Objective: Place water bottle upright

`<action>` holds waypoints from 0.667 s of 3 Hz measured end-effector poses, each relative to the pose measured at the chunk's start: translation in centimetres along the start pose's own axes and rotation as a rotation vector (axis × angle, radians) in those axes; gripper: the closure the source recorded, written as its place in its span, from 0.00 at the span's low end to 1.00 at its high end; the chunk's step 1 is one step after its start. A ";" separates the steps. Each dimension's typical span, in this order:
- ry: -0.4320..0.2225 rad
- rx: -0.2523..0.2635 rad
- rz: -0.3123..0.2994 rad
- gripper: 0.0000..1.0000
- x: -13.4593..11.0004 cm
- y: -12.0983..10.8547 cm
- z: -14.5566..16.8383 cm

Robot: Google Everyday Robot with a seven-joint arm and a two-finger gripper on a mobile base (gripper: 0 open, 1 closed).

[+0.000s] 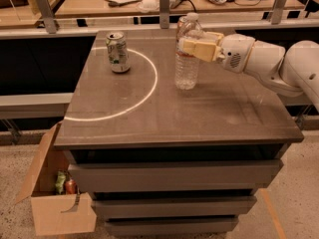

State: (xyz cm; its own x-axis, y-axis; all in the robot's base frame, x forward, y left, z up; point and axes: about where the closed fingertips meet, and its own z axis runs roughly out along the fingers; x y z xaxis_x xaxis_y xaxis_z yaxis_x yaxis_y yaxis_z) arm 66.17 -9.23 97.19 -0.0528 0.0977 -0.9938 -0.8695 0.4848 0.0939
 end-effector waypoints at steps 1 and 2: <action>-0.016 -0.021 -0.048 0.98 0.3 0.8 -0.2; 0.002 -0.028 -0.079 0.75 0.7 1.2 -0.3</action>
Offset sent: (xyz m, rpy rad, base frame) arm -0.0162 -0.0019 -0.0110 -0.0747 -0.0915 0.0213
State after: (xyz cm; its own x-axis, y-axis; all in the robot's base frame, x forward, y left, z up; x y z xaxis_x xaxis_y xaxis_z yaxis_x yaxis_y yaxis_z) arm 64.96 -8.86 96.61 0.0157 0.0582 -0.9982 -0.8845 0.4663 0.0132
